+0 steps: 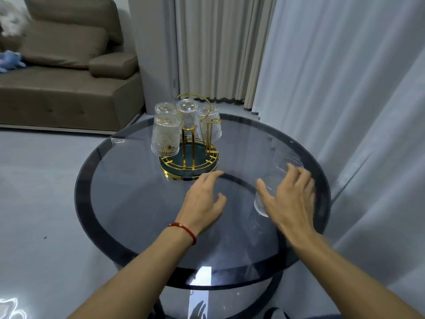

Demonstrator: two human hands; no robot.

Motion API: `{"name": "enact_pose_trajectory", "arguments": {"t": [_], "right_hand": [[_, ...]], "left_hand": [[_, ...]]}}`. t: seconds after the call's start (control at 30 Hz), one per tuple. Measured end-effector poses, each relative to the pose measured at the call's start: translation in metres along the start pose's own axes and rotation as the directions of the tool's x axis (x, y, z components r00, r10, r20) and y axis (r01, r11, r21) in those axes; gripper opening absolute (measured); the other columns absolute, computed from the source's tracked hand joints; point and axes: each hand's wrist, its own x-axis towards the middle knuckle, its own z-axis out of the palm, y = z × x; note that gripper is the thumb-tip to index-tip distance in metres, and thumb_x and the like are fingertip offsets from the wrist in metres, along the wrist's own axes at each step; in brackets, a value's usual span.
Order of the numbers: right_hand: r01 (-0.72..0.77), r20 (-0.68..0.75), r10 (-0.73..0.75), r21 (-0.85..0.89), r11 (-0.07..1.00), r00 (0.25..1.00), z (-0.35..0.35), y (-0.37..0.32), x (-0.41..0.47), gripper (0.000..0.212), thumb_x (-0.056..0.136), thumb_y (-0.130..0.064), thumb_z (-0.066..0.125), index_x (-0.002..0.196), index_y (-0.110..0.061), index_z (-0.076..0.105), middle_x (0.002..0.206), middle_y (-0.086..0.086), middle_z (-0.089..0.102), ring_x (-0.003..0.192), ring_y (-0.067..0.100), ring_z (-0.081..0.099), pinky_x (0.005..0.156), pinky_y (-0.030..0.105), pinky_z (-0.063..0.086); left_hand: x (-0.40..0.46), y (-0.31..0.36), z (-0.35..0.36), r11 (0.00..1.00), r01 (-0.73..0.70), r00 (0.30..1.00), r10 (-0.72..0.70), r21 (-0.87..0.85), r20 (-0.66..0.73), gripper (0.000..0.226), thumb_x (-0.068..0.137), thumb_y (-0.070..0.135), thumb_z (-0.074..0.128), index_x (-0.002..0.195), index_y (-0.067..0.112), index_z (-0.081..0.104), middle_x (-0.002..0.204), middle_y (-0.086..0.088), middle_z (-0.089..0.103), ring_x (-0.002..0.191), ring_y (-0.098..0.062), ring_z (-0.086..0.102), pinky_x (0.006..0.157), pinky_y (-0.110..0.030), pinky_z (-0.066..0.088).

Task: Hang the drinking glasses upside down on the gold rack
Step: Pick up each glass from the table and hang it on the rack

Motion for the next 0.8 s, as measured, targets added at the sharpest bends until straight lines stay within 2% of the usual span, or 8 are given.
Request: {"name": "enact_pose_trajectory", "arguments": {"t": [0.1, 0.3, 0.37, 0.43, 0.53, 0.63, 0.7, 0.8], "right_hand": [[-0.174, 0.157, 0.137, 0.261, 0.95, 0.978, 0.005, 0.009, -0.005, 0.106, 0.086, -0.065, 0.064, 0.16, -0.008, 0.013, 0.157, 0.019, 0.034, 0.138, 0.04, 0.044, 0.104, 0.048, 0.043], [-0.225, 0.104, 0.199, 0.436, 0.871, 0.974, 0.01, 0.014, -0.008, 0.093, 0.077, -0.051, 0.081, 0.148, -0.013, 0.034, 0.146, 0.009, 0.054, 0.128, 0.032, 0.057, 0.101, 0.04, 0.047], [-0.127, 0.072, 0.107, 0.431, 0.893, 0.992, 0.007, 0.014, -0.01, 0.09, 0.074, -0.05, 0.084, 0.145, -0.016, 0.04, 0.141, 0.007, 0.057, 0.125, 0.028, 0.058, 0.1, 0.038, 0.048], [0.063, 0.039, -0.083, 0.367, 0.928, 0.996, 0.004, 0.01, -0.012, 0.086, 0.073, -0.054, 0.082, 0.142, -0.019, 0.046, 0.134, 0.003, 0.061, 0.121, 0.024, 0.059, 0.1, 0.04, 0.049], [0.306, 0.028, -0.324, 0.261, 0.916, 0.946, 0.006, -0.004, -0.017, 0.087, 0.07, -0.057, 0.072, 0.142, -0.015, 0.05, 0.127, 0.006, 0.063, 0.115, 0.026, 0.06, 0.097, 0.046, 0.05], [0.487, 0.042, -0.5, 0.169, 0.857, 0.865, 0.013, -0.017, -0.019, 0.091, 0.065, -0.044, 0.082, 0.145, -0.014, 0.05, 0.128, 0.007, 0.062, 0.112, 0.026, 0.058, 0.094, 0.047, 0.051], [0.542, 0.063, -0.566, 0.223, 0.811, 0.822, 0.016, -0.024, -0.015, 0.091, 0.07, -0.041, 0.084, 0.149, -0.014, 0.048, 0.132, 0.007, 0.06, 0.117, 0.026, 0.055, 0.097, 0.045, 0.049], [0.437, 0.118, -0.542, 0.462, 0.771, 0.832, 0.016, -0.029, -0.004, 0.09, 0.08, -0.052, 0.076, 0.155, -0.017, 0.041, 0.145, 0.003, 0.049, 0.131, 0.018, 0.045, 0.11, 0.034, 0.038]], "left_hand": [[-0.002, 0.012, 0.0, 0.995, 0.049, 0.999, -0.051, -0.085, -0.015, 0.046, 0.088, 0.013, 0.063, 0.133, 0.019, 0.056, 0.119, 0.0, 0.063, 0.099, -0.014, 0.06, 0.089, -0.039, 0.055], [-0.002, 0.031, 0.005, 0.96, 0.151, 0.988, -0.142, -0.236, 0.058, 0.035, 0.092, 0.022, 0.066, 0.126, 0.024, 0.06, 0.117, 0.002, 0.065, 0.098, -0.004, 0.062, 0.083, -0.025, 0.056], [0.0, 0.036, 0.003, 0.916, 0.225, 0.972, -0.188, -0.333, 0.14, 0.039, 0.092, 0.032, 0.068, 0.129, 0.029, 0.057, 0.122, 0.003, 0.063, 0.102, -0.007, 0.063, 0.086, -0.032, 0.059], [0.002, 0.038, 0.002, 0.839, 0.318, 0.942, -0.226, -0.441, 0.249, 0.047, 0.089, 0.041, 0.072, 0.131, 0.034, 0.053, 0.126, 0.003, 0.058, 0.109, -0.014, 0.063, 0.086, -0.043, 0.062], [0.004, 0.036, 0.0, 0.731, 0.389, 0.912, -0.222, -0.56, 0.344, 0.062, 0.081, 0.043, 0.079, 0.135, 0.034, 0.049, 0.125, 0.003, 0.057, 0.111, -0.013, 0.063, 0.082, -0.041, 0.063], [0.005, 0.033, -0.002, 0.817, 0.328, 0.938, -0.222, -0.474, 0.266, 0.064, 0.072, 0.044, 0.083, 0.128, 0.035, 0.052, 0.119, 0.006, 0.064, 0.107, -0.005, 0.063, 0.09, -0.035, 0.058], [0.006, 0.031, -0.006, 0.803, 0.319, 0.948, -0.274, -0.502, 0.165, 0.062, 0.067, 0.041, 0.084, 0.121, 0.03, 0.057, 0.113, 0.002, 0.068, 0.106, -0.011, 0.065, 0.091, -0.042, 0.059], [0.01, 0.028, -0.016, 0.59, 0.389, 0.893, -0.43, -0.708, 0.132, 0.053, 0.068, 0.031, 0.082, 0.114, 0.02, 0.059, 0.115, -0.015, 0.067, 0.106, -0.028, 0.068, 0.074, -0.046, 0.063]]}}
